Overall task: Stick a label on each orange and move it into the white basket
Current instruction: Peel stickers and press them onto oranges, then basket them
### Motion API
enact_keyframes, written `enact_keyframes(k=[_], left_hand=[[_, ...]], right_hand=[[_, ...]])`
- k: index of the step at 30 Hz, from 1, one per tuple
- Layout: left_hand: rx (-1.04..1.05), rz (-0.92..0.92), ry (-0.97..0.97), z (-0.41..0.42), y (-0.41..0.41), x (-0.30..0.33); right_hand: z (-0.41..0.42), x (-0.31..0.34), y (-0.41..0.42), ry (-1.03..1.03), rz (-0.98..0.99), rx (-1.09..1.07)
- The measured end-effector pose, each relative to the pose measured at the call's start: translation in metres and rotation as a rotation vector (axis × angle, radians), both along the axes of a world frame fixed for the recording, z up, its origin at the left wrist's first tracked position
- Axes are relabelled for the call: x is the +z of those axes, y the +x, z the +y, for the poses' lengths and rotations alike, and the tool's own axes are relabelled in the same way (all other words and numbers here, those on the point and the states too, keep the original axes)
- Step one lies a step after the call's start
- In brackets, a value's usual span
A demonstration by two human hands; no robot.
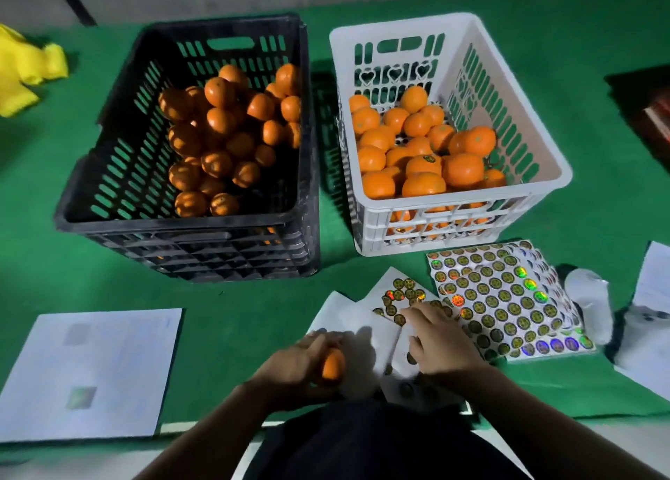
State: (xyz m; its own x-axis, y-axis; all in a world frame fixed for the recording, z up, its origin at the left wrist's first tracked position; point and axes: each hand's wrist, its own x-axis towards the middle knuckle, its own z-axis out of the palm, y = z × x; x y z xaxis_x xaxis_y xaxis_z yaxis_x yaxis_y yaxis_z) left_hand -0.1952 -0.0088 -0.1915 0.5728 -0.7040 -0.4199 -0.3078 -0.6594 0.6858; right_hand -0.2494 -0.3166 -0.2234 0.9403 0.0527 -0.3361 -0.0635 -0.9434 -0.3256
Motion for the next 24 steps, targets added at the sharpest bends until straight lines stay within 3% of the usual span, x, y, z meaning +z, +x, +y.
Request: enact_keyframes(k=[1,8,13,20,24], left_hand=[[-0.018,-0.071,0.045,0.002,0.002,0.0],[0.222,-0.122,0.068,0.027,0.004,-0.009],[0.348,-0.167,0.137,0.04,0.008,-0.017],[0.548,-0.245,0.178,0.054,0.015,-0.023],[0.637,-0.307,0.078,0.035,0.006,-0.019]], right_hand=[[-0.003,0.0,0.001,-0.024,-0.001,0.005],[0.001,0.009,0.021,-0.154,-0.031,0.065],[0.015,0.013,0.045,-0.093,-0.148,0.064],[0.012,-0.002,0.06,-0.093,-0.128,0.125],[0.006,-0.007,0.057,-0.099,-0.22,0.166]])
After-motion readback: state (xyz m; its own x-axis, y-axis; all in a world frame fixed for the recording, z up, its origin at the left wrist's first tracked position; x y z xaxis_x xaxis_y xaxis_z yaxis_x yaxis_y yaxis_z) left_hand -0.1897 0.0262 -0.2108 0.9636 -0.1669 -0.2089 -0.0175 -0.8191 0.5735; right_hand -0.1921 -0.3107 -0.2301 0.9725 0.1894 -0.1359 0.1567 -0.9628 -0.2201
